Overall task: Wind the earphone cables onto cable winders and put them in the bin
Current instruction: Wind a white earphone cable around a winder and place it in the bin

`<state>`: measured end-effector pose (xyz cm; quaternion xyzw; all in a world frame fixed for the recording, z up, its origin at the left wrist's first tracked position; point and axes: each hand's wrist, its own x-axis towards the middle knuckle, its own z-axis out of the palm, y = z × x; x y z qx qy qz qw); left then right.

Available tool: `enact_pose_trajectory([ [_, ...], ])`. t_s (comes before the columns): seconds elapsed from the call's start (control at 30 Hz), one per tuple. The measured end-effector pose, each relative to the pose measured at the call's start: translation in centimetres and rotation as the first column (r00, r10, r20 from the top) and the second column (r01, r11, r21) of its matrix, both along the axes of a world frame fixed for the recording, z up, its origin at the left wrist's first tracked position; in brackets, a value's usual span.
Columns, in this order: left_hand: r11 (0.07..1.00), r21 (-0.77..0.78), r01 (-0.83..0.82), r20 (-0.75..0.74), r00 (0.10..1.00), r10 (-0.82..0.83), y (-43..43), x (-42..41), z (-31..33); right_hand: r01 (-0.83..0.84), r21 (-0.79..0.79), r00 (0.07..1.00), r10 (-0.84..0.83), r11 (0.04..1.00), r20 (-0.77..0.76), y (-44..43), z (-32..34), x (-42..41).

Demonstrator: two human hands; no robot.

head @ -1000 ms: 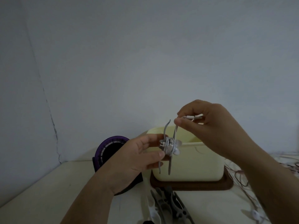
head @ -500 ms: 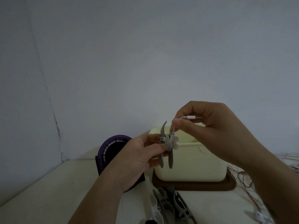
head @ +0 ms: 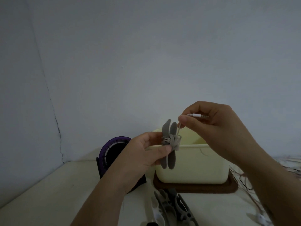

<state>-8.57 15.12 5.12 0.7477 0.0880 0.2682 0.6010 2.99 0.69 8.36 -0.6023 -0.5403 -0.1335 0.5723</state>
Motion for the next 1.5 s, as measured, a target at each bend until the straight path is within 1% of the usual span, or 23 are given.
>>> enact_pose_trajectory([
  [0.07, 0.997, -0.074, -0.01, 0.04, 0.999, 0.013, 0.3, 0.1, 0.0, -0.012, 0.013, 0.999, 0.012, 1.0, -0.034, -0.1, 0.1, 0.2],
  [0.17, 0.996, -0.089, 0.019, 0.065, 0.998, -0.013, 0.3, 0.0, 0.1, 0.009, 0.025, 0.999, -0.008, 1.0, -0.049, 0.0, 0.1, 0.3],
  [0.27, 0.997, -0.004, 0.071, 0.033, 0.997, -0.07, -0.1, -0.1, 0.2, 0.028, 0.039, 0.997, -0.025, 0.999, -0.076, 0.0, -0.1, 0.7],
  [0.43, 0.973, 0.215, 0.083, -0.005, 0.996, -0.084, -0.4, -0.4, 0.3, 0.014, -0.001, 0.991, -0.014, 1.0, -0.133, 0.1, -0.4, 1.7],
  [0.5, 0.955, 0.282, 0.095, -0.017, 0.995, -0.093, -0.2, -0.5, 0.2, -0.041, -0.044, 0.984, 0.033, 0.998, -0.175, 0.1, -0.5, 2.1],
  [0.57, 0.942, 0.321, 0.095, -0.012, 0.995, -0.096, 0.0, -0.7, 0.3, -0.153, -0.098, 0.961, 0.125, 0.983, -0.247, 0.0, -0.7, 2.7],
  [0.63, 0.932, 0.343, 0.117, -0.026, 0.993, -0.115, 0.0, -0.9, 0.3, -0.274, -0.157, 0.919, 0.211, 0.949, -0.333, -0.1, -0.9, 3.4],
  [0.7, 0.915, 0.365, 0.17, -0.074, 0.985, -0.153, -0.1, -0.9, 0.3, -0.342, -0.242, 0.901, 0.243, 0.908, -0.359, -0.2, -1.0, 3.9],
  [0.77, 0.896, 0.397, 0.2, -0.121, 0.979, -0.165, -0.3, -0.9, 0.1, -0.354, -0.324, 0.908, 0.239, 0.878, -0.346, -0.4, -1.1, 4.0],
  [0.83, 0.894, 0.385, 0.231, -0.172, 0.969, -0.176, -0.6, -0.7, -0.1, -0.324, -0.394, 0.927, 0.207, 0.86, -0.312, -0.4, -1.1, 3.8],
  [0.9, 0.891, 0.391, 0.232, -0.218, 0.964, -0.155, -0.7, -0.5, -0.4, -0.286, -0.443, 0.945, 0.173, 0.85, -0.278, -0.3, -1.0, 3.4],
  [1.0, 0.884, 0.419, 0.208, -0.234, 0.965, -0.116, -0.5, -0.5, -0.5, -0.181, -0.482, 0.978, 0.105, 0.857, -0.179, 0.2, -1.1, 2.7],
  [1.13, 0.912, 0.394, 0.116, -0.194, 0.98, -0.04, -0.1, -0.6, -0.4, -0.085, -0.459, 0.995, 0.047, 0.884, -0.093, 0.8, -1.4, 1.7],
  [1.23, 0.914, 0.404, 0.047, -0.131, 0.991, 0.007, 0.4, -0.4, -0.5, -0.043, -0.426, 0.999, 0.026, 0.904, -0.045, 0.9, -1.4, 1.6],
  [1.33, 0.906, 0.422, -0.041, -0.062, 0.995, 0.074, 0.8, -0.4, -0.5, -0.03, -0.446, 0.999, 0.04, 0.894, 0.013, 0.7, -1.3, 1.3],
  [1.43, 0.92, 0.385, -0.078, -0.018, 0.996, 0.093, 0.8, -0.4, -0.3, -0.027, -0.448, 0.998, 0.051, 0.894, 0.043, 0.6, -1.2, 1.0],
  [1.5, 0.922, 0.375, -0.1, 0.006, 0.994, 0.105, 0.9, -0.3, -0.2, -0.037, -0.42, 0.997, 0.063, 0.907, 0.048, 0.7, -1.2, 0.8],
])
